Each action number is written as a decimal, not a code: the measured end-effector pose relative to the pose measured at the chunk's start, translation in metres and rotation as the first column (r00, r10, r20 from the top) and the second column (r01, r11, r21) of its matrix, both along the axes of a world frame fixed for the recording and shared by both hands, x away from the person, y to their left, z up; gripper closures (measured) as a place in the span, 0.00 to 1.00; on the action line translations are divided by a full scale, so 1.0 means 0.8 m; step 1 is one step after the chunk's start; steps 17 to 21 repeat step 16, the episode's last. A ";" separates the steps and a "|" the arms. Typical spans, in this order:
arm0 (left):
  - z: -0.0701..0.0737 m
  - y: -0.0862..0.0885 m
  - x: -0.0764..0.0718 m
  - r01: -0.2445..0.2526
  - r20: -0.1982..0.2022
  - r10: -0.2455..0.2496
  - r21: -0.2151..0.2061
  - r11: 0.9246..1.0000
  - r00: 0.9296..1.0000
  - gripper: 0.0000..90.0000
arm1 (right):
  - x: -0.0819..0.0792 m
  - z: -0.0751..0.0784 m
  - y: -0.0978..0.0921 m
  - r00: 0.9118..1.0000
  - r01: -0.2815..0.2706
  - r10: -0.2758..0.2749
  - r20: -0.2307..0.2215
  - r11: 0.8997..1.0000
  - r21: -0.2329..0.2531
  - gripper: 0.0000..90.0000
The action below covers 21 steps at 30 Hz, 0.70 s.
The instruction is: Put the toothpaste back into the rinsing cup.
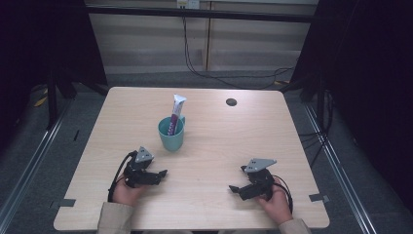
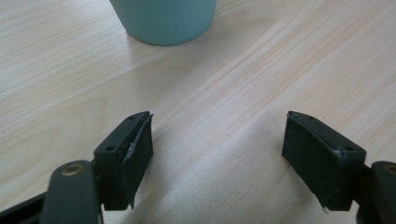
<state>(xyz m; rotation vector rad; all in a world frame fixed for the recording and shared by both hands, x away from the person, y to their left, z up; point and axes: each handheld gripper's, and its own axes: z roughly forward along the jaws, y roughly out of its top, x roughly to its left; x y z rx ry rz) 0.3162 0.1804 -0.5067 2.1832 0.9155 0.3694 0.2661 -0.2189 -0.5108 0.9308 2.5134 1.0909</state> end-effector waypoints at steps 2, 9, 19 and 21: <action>-0.001 0.001 -0.001 0.003 0.006 -0.003 -0.009 1.000 1.000 0.25 | 0.000 0.000 0.000 1.000 -0.001 0.001 0.000 1.000 0.000 0.14; -0.002 0.001 -0.001 0.015 0.007 -0.015 -0.009 1.000 1.000 0.22 | 0.000 0.000 0.000 1.000 0.000 0.000 0.000 1.000 0.000 0.14; -0.002 0.000 -0.001 0.028 0.007 -0.028 -0.004 1.000 1.000 0.19 | 0.000 0.000 0.000 1.000 -0.001 0.001 0.000 1.000 0.000 0.14; -0.002 0.000 -0.001 0.028 0.007 -0.028 -0.004 1.000 1.000 0.19 | 0.000 0.000 0.000 1.000 -0.001 0.001 0.000 1.000 0.000 0.14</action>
